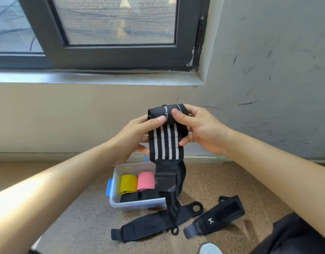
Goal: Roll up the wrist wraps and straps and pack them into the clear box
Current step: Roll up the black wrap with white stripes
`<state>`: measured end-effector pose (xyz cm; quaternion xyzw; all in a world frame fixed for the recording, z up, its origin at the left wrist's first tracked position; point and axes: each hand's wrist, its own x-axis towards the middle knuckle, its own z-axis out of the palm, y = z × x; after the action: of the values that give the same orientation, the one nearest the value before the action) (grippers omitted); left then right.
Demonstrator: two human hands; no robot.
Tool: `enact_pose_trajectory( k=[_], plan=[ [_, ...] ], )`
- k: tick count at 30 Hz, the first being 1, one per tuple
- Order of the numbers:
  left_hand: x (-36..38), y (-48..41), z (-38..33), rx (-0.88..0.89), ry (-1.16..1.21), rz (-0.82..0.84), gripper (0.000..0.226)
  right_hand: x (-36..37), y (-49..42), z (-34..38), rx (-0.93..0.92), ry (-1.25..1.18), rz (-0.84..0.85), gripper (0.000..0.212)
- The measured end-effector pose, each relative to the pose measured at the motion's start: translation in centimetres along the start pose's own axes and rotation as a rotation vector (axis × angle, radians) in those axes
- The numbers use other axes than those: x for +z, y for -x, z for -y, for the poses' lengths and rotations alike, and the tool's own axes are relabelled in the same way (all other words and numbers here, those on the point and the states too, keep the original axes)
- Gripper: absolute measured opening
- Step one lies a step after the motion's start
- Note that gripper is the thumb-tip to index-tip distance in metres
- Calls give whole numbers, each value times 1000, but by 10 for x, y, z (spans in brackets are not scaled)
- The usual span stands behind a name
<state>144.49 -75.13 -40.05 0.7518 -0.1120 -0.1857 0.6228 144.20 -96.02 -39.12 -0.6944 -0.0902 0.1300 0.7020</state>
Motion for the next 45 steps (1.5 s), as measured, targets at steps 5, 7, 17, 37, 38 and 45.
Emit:
enact_pose_trajectory(
  k=[5, 7, 17, 37, 38, 45],
  plan=[
    [3, -2, -3, -30, 51, -4, 46, 2, 1, -7, -82, 32, -12, 26],
    [3, -1, -2, 14, 24, -35, 38, 1, 2, -8, -84, 57, 0, 30],
    [4, -4, 0, 55, 44, -97, 35, -8, -1, 2, -32, 412, -47, 36],
    [-2, 0, 7, 116, 192, 19, 51, 1, 2, -4, -28, 121, 45, 35],
    [-3, 1, 6, 131, 155, 17, 53, -1, 3, -3, -42, 116, 48, 37],
    [-14, 2, -2, 85, 38, 101, 49, -5, 6, -3, -154, 123, 61, 43]
  ],
)
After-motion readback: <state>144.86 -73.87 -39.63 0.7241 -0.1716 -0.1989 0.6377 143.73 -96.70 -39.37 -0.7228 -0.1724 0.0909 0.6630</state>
